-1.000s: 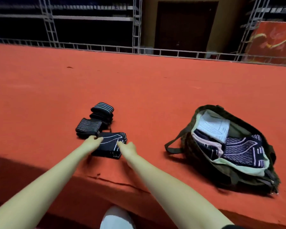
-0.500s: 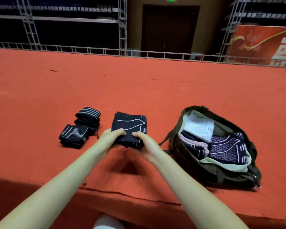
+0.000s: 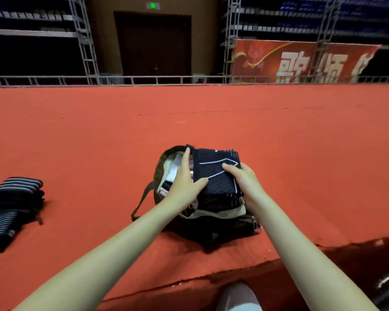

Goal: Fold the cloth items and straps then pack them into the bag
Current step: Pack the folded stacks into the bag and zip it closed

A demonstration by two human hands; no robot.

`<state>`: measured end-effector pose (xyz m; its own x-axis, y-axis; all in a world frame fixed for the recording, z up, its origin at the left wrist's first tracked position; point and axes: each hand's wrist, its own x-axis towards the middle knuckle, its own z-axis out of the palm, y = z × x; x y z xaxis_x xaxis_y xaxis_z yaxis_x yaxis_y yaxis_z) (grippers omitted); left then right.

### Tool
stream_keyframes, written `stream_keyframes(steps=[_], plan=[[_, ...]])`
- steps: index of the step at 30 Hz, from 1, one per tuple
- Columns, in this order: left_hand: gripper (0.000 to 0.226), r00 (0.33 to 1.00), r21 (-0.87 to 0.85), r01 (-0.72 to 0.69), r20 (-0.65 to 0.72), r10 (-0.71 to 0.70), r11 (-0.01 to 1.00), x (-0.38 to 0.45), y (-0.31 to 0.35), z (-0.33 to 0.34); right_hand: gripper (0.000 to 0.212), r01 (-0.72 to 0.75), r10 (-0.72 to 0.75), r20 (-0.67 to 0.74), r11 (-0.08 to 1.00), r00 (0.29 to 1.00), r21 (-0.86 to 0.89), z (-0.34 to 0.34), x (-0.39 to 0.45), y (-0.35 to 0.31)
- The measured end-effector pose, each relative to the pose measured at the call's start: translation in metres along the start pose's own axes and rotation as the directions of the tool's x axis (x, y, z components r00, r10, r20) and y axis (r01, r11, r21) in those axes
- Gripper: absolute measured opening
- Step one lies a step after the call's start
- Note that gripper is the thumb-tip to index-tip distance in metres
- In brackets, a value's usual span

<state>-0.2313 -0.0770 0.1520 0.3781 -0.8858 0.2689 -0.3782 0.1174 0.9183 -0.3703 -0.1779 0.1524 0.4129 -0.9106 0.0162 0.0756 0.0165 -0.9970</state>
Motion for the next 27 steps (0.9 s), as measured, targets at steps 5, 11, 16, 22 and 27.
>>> stream_keyframes(steps=[5,11,16,22,27], plan=[[0.053,0.982,0.51,-0.068,0.187,-0.034,0.857,0.021,-0.032,0.042,0.047,-0.011,-0.055,-0.153,0.916,0.987,-0.401,-0.028,0.024,0.043],[0.035,0.98,0.756,-0.196,0.17,0.102,0.624,0.02,-0.042,0.056,0.044,-0.033,-0.056,-0.171,0.878,0.984,-0.478,-0.018,0.04,0.045],[0.054,0.938,0.867,-0.308,0.207,0.278,0.393,0.022,-0.047,0.066,0.051,0.044,-0.146,-0.108,0.77,0.983,-0.636,-0.004,0.038,0.05],[0.067,0.956,0.789,-0.287,0.276,0.104,0.543,0.035,-0.05,0.075,0.038,0.107,-0.331,-0.189,0.701,0.925,-0.705,-0.037,0.043,0.064],[0.076,0.972,0.837,-0.229,0.221,0.076,0.496,0.038,-0.049,0.087,0.032,-0.082,-0.013,-0.174,0.846,0.985,-0.526,-0.072,0.04,0.08]])
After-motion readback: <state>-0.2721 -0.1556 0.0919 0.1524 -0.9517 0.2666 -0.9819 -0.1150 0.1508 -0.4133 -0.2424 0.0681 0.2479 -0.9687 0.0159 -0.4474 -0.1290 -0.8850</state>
